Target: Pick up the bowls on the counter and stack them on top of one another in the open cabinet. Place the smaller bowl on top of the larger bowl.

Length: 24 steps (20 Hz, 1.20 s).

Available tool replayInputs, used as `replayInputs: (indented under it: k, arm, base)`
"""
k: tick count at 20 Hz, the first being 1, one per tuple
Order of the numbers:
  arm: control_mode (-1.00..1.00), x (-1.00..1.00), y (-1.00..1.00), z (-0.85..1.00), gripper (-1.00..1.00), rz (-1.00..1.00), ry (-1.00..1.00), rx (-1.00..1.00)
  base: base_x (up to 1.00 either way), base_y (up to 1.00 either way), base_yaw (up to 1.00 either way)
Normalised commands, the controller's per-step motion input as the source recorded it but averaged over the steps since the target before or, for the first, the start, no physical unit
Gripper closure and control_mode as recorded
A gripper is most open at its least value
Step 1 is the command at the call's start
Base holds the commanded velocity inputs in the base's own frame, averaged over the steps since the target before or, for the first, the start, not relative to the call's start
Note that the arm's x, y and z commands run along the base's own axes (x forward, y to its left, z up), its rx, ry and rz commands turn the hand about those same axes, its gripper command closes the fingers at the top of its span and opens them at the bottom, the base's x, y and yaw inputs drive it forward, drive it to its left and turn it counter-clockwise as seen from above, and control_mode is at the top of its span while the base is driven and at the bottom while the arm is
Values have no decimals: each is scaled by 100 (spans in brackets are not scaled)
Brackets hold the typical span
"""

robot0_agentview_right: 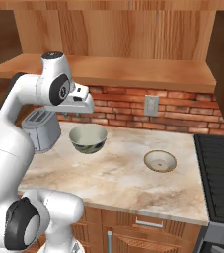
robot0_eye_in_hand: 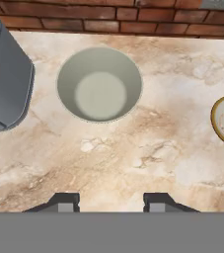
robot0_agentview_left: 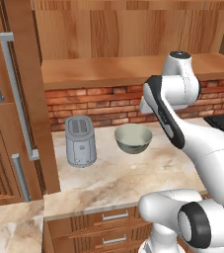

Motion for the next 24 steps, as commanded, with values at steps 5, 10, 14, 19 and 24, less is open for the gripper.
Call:
replayInputs:
  k: [5,10,14,19,24]
  arm:
    - [-100,-5,-12,-7,-100,0,-7,1]
    - [-100,-41,-82,-8,-100,-4,-7,4]
    - [-100,-18,-99,-23,-100,-8,0,9]
    - [-100,-18,-100,-48,-100,-10,-2,9]
    - [-100,0,-100,-61,-100,-17,0,8]
  base:
    - [0,0,0]
    - [0,0,0]
    - [0,0,0]
    - [0,0,0]
    - [0,0,0]
